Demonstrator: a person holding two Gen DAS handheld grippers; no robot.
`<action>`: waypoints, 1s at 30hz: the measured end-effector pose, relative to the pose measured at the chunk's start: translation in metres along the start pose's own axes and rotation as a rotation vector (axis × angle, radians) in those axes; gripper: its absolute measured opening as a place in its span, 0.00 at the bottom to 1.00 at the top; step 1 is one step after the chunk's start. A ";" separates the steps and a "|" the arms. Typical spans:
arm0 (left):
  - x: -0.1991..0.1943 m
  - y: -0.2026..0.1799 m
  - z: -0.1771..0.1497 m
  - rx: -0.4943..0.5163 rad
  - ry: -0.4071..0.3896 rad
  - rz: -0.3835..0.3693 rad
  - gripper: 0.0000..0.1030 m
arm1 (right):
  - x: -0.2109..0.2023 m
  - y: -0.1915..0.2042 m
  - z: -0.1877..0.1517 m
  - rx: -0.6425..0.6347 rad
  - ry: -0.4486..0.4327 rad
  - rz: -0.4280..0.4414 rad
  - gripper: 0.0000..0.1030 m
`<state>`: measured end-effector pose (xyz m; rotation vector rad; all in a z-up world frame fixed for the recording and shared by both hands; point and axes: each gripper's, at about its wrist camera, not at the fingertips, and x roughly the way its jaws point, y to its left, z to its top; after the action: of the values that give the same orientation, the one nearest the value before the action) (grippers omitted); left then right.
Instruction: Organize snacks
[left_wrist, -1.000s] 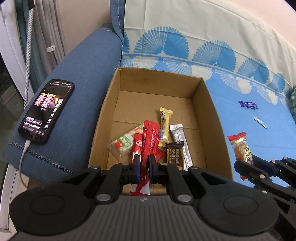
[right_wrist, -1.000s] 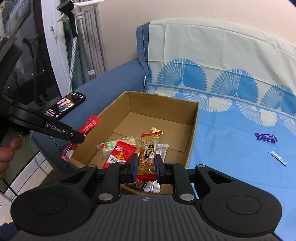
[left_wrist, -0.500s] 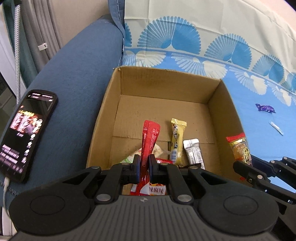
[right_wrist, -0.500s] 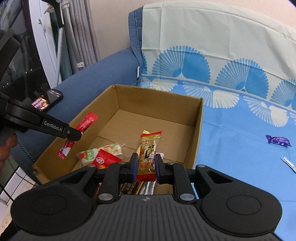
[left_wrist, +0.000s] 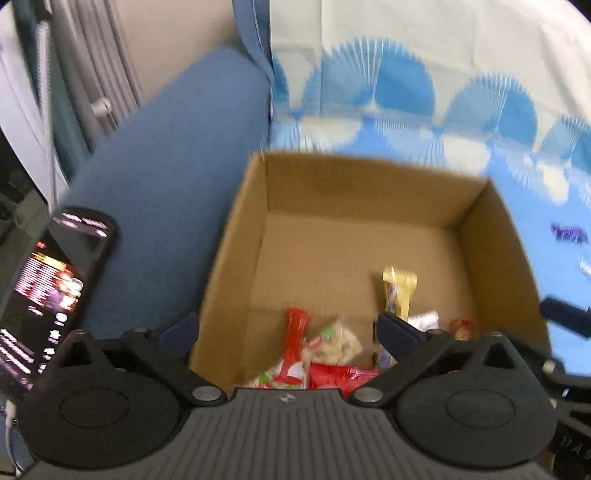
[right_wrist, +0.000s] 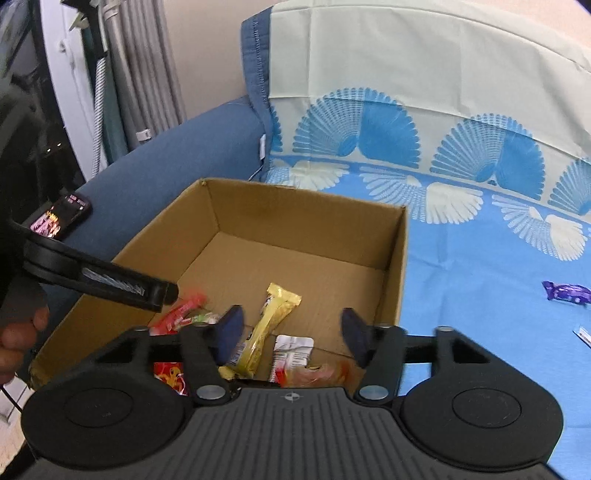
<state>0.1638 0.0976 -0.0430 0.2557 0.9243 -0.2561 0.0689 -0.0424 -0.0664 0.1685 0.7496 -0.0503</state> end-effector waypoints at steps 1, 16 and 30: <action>-0.004 -0.001 -0.001 0.015 0.002 -0.006 1.00 | -0.003 0.000 -0.001 0.006 0.006 -0.002 0.71; -0.096 0.001 -0.090 0.022 0.122 0.012 1.00 | -0.122 0.034 -0.047 0.067 0.026 -0.008 0.97; -0.176 -0.018 -0.142 0.060 0.028 0.025 1.00 | -0.211 0.061 -0.090 0.043 -0.078 -0.037 0.99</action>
<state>-0.0495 0.1456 0.0156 0.3263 0.9414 -0.2577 -0.1399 0.0303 0.0206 0.1923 0.6745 -0.1073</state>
